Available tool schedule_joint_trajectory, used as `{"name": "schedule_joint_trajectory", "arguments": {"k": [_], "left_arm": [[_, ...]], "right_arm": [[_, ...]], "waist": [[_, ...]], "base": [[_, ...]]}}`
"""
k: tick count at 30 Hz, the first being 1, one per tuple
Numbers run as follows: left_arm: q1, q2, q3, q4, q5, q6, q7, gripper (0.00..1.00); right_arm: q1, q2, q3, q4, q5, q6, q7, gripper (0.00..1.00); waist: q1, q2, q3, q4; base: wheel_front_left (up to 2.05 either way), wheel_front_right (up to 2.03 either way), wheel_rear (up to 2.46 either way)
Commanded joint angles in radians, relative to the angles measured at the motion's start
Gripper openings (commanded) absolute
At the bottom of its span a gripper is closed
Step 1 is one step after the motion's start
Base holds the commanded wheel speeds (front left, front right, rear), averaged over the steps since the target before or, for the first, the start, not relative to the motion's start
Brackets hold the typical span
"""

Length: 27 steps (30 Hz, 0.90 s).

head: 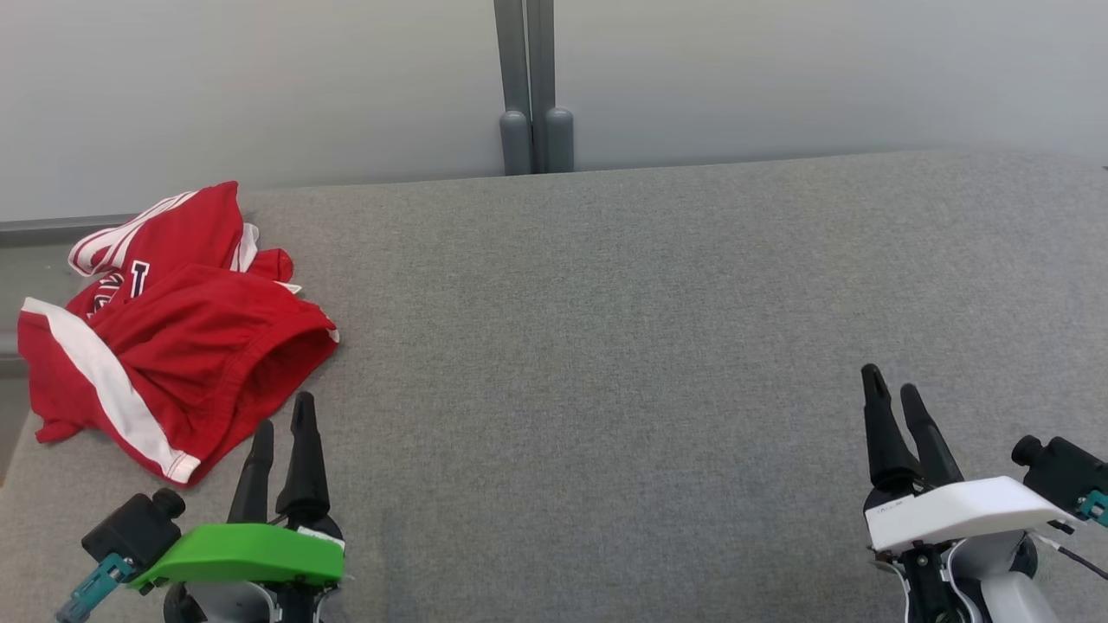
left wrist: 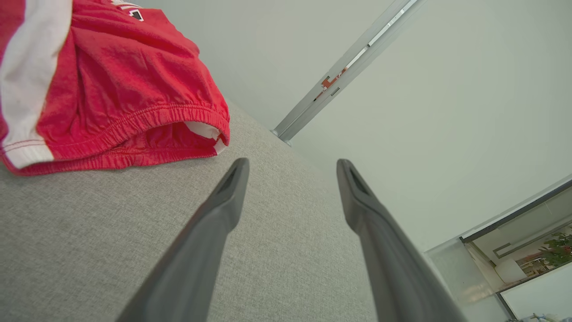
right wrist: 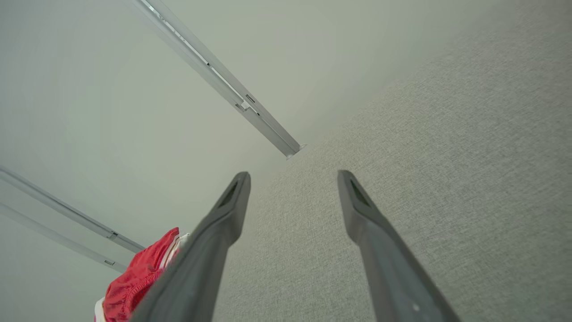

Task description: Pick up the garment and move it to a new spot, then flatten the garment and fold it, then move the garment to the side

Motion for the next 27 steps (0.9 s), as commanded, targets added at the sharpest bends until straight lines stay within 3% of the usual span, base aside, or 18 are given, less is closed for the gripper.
{"name": "schedule_joint_trajectory", "arguments": {"k": [1,27], "left_arm": [[0.003,0.007,-0.002,-0.012,0.046,0.004,-0.010,1.00],[0.048,0.010,-0.024,-0.003,0.330,0.011,-0.078,1.00]], "right_arm": [[0.006,-0.007,0.005,-0.015,-0.042,0.001,-0.012,1.00],[0.034,-0.009,0.039,-0.015,-0.346,0.001,-0.079,1.00]], "waist": [[0.0000,-0.0001,-0.001,0.000],[0.0000,-0.0001,-0.007,0.002]], "base": [[0.00,0.00,0.00],[0.00,0.00,0.00]]}}
